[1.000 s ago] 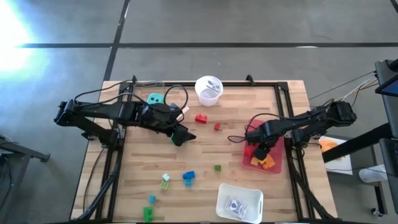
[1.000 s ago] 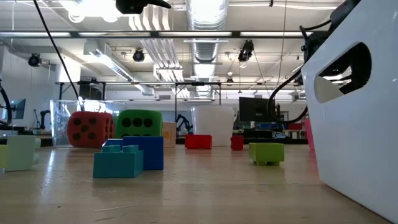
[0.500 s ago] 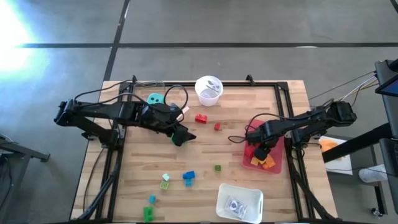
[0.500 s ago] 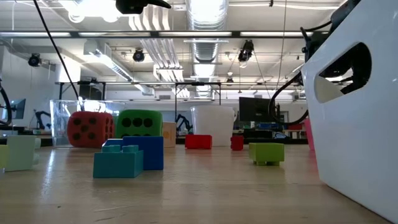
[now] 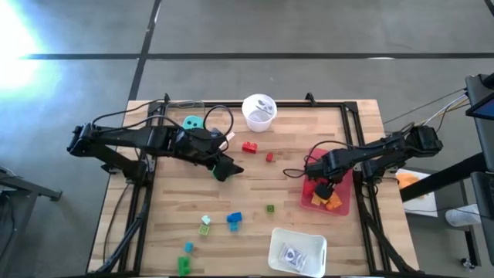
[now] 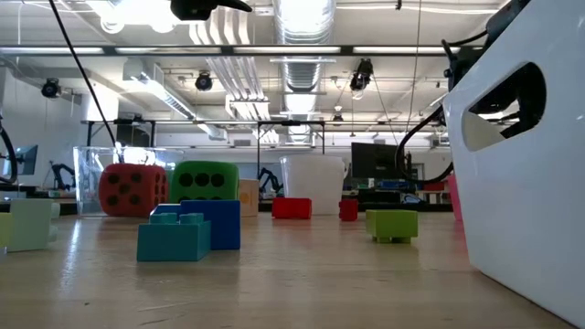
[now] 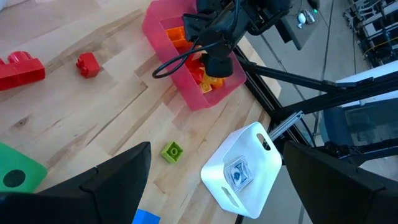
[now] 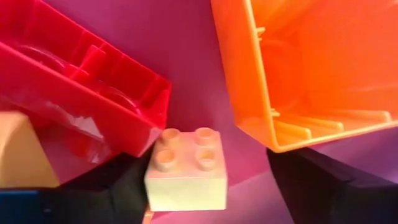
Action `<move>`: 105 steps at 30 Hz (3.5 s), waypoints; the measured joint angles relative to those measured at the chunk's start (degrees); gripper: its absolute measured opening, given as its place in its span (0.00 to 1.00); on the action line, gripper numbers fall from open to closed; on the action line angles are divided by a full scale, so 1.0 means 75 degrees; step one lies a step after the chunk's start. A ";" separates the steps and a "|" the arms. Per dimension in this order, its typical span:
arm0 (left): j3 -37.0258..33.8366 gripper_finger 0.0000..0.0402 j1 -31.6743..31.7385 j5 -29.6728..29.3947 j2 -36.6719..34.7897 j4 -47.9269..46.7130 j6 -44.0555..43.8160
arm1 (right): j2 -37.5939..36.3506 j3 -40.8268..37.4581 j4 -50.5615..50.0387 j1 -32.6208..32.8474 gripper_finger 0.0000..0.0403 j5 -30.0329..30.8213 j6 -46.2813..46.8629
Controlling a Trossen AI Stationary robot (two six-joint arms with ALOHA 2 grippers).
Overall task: Pick & Place Toys
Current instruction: Put the yellow game piece into the pink bin, then put the light blue game piece into the pink bin
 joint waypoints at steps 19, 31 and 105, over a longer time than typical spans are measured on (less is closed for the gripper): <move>0.0003 0.92 0.0003 0.0000 0.0000 -0.0007 0.0017 | -0.0735 0.1187 -0.1500 0.0003 0.88 0.0095 -0.0057; 0.0012 0.92 -0.0241 -0.0001 -0.0015 -0.0173 0.0102 | -0.1163 0.3345 -0.2610 0.0210 0.88 0.0066 0.0059; -0.2926 0.92 -0.3491 -0.0155 0.2725 -0.0062 -0.2565 | 0.0192 0.4788 -0.0249 0.0726 0.88 0.0242 -0.1725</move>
